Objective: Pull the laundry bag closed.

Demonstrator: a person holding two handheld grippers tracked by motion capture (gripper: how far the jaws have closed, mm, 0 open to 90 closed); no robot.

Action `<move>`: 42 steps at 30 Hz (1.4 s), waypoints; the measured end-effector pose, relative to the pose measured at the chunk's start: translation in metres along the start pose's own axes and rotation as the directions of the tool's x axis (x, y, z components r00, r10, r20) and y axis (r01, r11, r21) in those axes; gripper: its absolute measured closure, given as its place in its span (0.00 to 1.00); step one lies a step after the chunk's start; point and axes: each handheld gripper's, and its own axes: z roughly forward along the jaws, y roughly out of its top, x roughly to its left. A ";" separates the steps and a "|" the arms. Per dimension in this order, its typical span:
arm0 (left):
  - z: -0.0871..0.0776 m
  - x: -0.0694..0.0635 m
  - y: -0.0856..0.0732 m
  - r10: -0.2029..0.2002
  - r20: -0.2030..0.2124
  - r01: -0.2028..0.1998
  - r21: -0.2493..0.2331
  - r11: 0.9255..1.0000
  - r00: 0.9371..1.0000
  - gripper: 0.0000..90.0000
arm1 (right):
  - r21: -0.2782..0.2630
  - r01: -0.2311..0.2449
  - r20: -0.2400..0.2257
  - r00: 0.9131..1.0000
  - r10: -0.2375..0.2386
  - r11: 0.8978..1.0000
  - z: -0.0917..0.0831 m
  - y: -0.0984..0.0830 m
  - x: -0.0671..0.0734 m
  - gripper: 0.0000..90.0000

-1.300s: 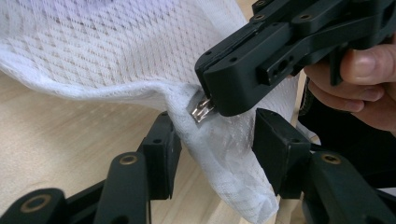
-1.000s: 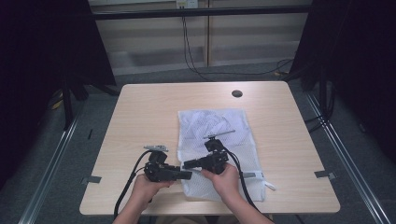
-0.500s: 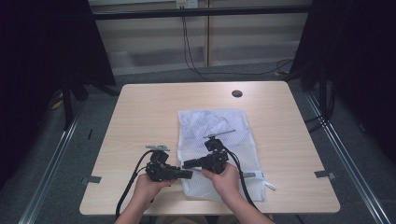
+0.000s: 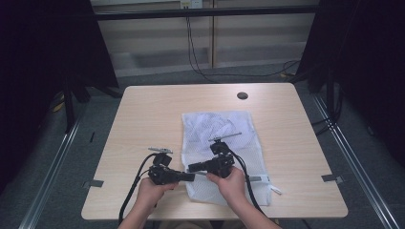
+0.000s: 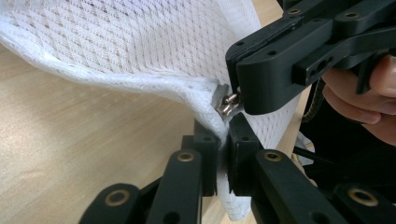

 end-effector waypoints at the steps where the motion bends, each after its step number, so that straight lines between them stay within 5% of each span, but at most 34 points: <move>1: 0.000 -0.001 0.000 -0.012 0.001 0.012 -0.004 1.000 1.000 0.96 | -0.003 0.001 -0.001 1.000 -0.001 1.000 0.000 0.000 0.000 0.96; 42: -0.003 0.000 -0.001 -0.031 0.013 0.032 -0.020 0.999 0.999 0.97 | 0.009 -0.014 0.017 1.000 0.014 1.000 -0.015 -0.004 -0.011 0.97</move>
